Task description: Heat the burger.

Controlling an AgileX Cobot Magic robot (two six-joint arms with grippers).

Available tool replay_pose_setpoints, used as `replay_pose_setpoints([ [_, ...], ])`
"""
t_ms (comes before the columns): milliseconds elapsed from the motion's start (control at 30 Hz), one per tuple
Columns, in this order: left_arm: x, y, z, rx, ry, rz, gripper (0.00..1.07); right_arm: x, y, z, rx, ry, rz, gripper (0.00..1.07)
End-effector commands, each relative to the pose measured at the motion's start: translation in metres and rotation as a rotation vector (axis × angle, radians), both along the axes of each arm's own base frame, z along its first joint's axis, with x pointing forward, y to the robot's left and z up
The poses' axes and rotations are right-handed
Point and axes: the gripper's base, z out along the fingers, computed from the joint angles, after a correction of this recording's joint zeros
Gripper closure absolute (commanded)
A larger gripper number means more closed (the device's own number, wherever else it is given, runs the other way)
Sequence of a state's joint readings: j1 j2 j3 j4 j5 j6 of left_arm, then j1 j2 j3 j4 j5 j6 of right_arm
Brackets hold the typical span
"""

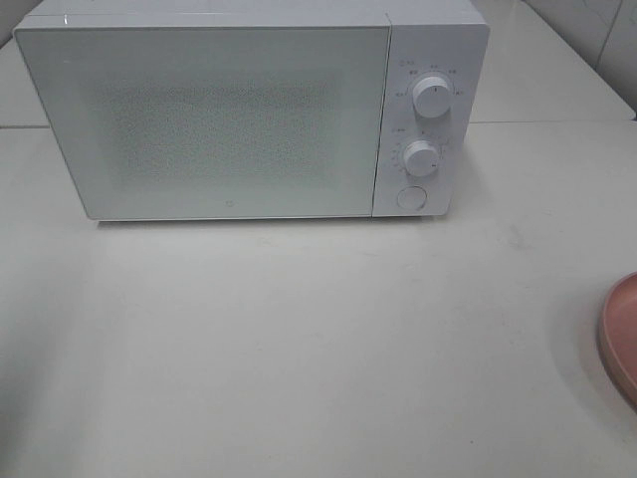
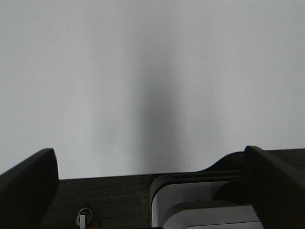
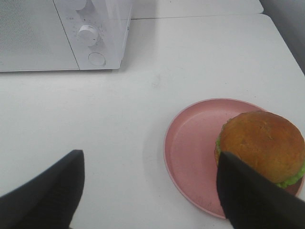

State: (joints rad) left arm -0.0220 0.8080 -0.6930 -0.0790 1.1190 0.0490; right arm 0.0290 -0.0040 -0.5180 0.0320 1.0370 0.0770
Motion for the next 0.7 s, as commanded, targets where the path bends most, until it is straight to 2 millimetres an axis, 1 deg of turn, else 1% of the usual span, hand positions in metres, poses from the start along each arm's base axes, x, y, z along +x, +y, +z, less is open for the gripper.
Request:
replay_pose_setpoints([
  [33, -0.020, 0.002, -0.013, 0.008, -0.028, 0.010, 0.08, -0.003, 0.000, 0.000, -0.005, -0.030, -0.007, 0.32],
  [67, -0.020, 0.002, -0.013, 0.008, -0.028, 0.010, 0.08, -0.003, 0.000, 0.000, -0.005, -0.030, -0.007, 0.32],
  [133, -0.039, 0.003, -0.025, 0.011, -0.093, 0.021, 0.08, -0.003, 0.000, 0.000, -0.005, -0.030, -0.007, 0.32],
  [167, -0.039, 0.003, -0.025, 0.011, -0.093, 0.021, 0.08, -0.003, 0.000, 0.000, -0.005, -0.030, -0.007, 0.32],
  [200, -0.042, 0.003, -0.027, 0.008, -0.136, 0.031, 0.08, -0.003, 0.000, 0.000, -0.005, -0.030, -0.007, 0.32],
  [233, -0.046, 0.003, -0.027, 0.006, -0.164, 0.036, 0.08, -0.003, 0.000, 0.000, -0.005, -0.030, -0.007, 0.32],
  [267, -0.046, 0.003, -0.027, 0.006, -0.164, 0.036, 0.08, -0.003, 0.000, 0.000, -0.005, -0.030, -0.007, 0.32],
  [333, -0.062, 0.004, -0.019, 0.007, -0.275, 0.038, 0.08, -0.003, 0.000, 0.000, -0.004, -0.030, -0.006, 0.32],
  [400, -0.065, 0.004, -0.017, 0.006, -0.296, 0.038, 0.08, -0.003, 0.000, 0.000, -0.004, -0.030, -0.006, 0.32],
  [433, -0.071, 0.004, -0.015, 0.005, -0.340, 0.036, 0.08, -0.003, 0.000, 0.000, -0.004, -0.030, -0.006, 0.32],
  [500, -0.075, 0.004, -0.014, 0.005, -0.366, 0.035, 0.08, -0.003, 0.000, 0.000, -0.004, -0.030, -0.006, 0.32],
  [533, -0.082, 0.004, -0.012, 0.000, -0.416, 0.035, 0.08, -0.003, 0.000, 0.000, -0.004, -0.030, -0.006, 0.32],
  [567, -0.082, 0.004, -0.012, 0.000, -0.416, 0.035, 0.08, -0.003, 0.000, 0.000, -0.004, -0.030, -0.006, 0.32],
  [633, -0.093, 0.003, -0.009, -0.015, -0.484, 0.033, 0.08, -0.003, 0.000, 0.000, -0.004, -0.030, -0.006, 0.32],
  [700, -0.096, 0.003, -0.009, -0.016, -0.505, 0.033, 0.08, -0.003, 0.000, 0.000, -0.004, -0.030, -0.006, 0.32],
])
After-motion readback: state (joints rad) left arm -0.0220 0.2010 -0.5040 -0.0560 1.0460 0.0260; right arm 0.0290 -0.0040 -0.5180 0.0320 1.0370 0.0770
